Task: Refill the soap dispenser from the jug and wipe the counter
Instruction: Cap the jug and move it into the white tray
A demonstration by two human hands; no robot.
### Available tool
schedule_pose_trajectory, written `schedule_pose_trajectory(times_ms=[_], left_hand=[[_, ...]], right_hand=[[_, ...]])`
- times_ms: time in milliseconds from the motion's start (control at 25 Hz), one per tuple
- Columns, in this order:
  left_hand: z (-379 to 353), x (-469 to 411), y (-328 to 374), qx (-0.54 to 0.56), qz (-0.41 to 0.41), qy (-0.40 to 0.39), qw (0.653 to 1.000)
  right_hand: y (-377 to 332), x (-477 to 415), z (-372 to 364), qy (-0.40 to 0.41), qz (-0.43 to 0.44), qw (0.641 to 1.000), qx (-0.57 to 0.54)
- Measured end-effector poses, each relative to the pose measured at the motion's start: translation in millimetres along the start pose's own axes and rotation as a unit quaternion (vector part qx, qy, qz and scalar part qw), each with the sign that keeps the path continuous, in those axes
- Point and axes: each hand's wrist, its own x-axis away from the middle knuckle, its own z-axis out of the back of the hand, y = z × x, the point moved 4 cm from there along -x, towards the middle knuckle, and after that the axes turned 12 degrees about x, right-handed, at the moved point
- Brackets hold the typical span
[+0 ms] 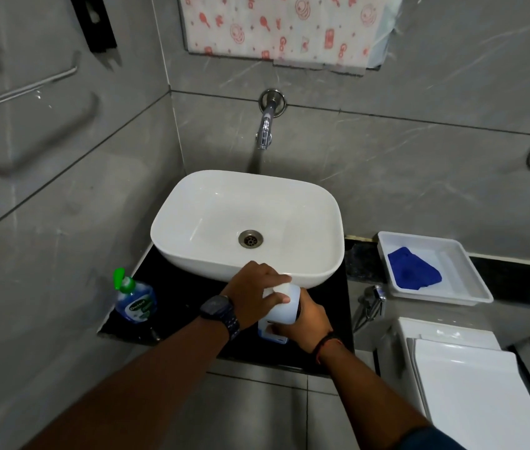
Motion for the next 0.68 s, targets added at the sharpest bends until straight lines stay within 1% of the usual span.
schedule_pose_trajectory(times_ms=[120, 200, 280, 320, 440, 480, 520, 680], left_hand=[[0.6, -4.9, 5.5, -0.034, -0.019, -0.037, 0.999], [-0.6, -7.2, 7.3, -0.052, -0.016, -0.052, 0.997], [-0.9, -8.5, 6.0, -0.033, 0.003, -0.061, 0.998], [-0.1, -7.7, 7.8, -0.021, -0.001, -0.067, 0.998], [-1.1, -5.2, 18.4, -0.009, -0.066, -0.063, 0.996], [-2.6, -6.1, 21.1, -0.004, -0.076, -0.055, 0.996], [-4.9, -7.8, 22.1, 0.011, -0.061, -0.051, 0.997], [-2.5, -14.3, 6.8, 0.114, 0.084, -0.018, 0.990]], right_hand=[[-0.3, -0.4, 0.0, -0.007, 0.003, 1.000, 0.006], [-1.5, -1.9, -0.3, -0.014, 0.006, 1.000, 0.018], [-1.9, -2.9, -0.4, -0.018, 0.007, 1.000, 0.014], [-1.9, -2.9, -0.2, -0.019, 0.009, 1.000, 0.008], [-1.4, -3.0, 1.3, -0.016, 0.017, 1.000, 0.011], [-1.4, -3.1, 1.6, -0.015, 0.019, 1.000, 0.012], [-1.8, -3.0, 1.9, -0.014, 0.019, 1.000, 0.012], [-0.5, -1.9, 2.6, -0.019, 0.013, 1.000, 0.014]])
